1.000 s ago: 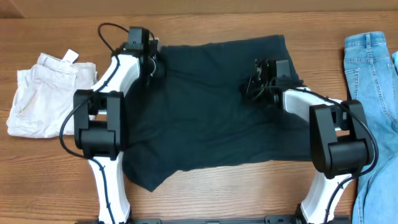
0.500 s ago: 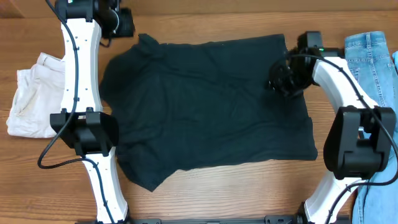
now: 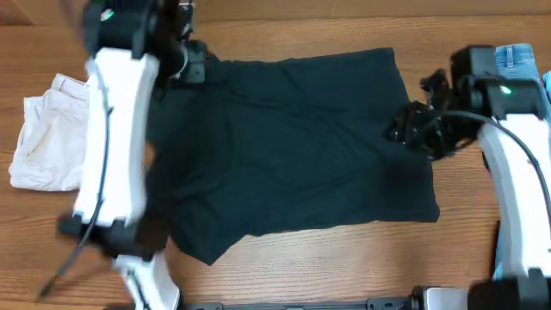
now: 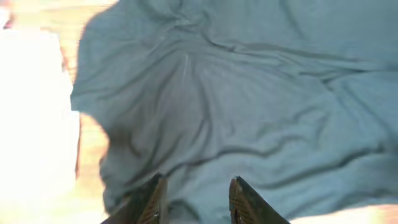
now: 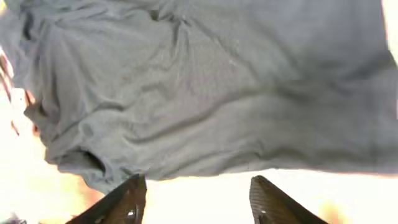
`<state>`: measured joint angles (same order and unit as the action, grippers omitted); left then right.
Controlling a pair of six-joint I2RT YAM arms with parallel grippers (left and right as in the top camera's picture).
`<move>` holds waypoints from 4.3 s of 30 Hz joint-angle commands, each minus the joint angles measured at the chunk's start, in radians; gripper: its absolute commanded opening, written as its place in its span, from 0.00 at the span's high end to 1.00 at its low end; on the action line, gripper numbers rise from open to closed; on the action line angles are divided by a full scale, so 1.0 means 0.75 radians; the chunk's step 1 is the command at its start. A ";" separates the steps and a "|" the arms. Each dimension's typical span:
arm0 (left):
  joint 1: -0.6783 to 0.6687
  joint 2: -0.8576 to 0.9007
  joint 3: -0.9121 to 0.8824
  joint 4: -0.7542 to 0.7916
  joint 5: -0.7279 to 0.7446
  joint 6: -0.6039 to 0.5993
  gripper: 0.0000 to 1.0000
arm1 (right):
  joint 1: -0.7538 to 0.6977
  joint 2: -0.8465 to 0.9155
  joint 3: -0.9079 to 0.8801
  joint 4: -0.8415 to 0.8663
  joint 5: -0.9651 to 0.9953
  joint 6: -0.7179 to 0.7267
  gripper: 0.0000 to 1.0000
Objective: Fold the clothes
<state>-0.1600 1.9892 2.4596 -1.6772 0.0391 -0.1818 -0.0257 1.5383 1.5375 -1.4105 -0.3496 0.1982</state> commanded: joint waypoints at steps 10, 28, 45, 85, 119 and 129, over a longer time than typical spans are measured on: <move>-0.245 -0.592 -1.611 0.367 0.011 -0.386 0.59 | 0.007 -0.034 -0.545 0.188 -0.096 0.065 0.41; -0.246 -0.446 -2.388 0.917 0.228 -0.876 0.96 | 0.007 -0.034 -0.607 0.264 -0.095 0.049 0.41; -0.246 -0.579 -1.990 0.824 -0.077 -0.569 0.95 | 0.051 -0.018 -0.811 0.932 -0.111 0.131 0.89; -0.066 -0.712 -1.594 0.563 -0.140 -0.075 0.01 | -0.050 0.455 -0.761 1.144 0.116 0.362 0.76; 0.161 0.331 -1.594 1.917 0.197 -0.398 0.96 | 0.095 0.860 -0.668 2.135 0.082 0.745 0.96; 0.276 0.467 -1.005 1.680 0.300 -0.313 0.96 | 0.086 0.877 -0.258 1.928 0.023 0.465 0.96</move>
<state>0.0090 2.2631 1.5715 -0.3195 0.2836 -0.4686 0.0475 2.1761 1.2415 0.1024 -0.3248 0.6846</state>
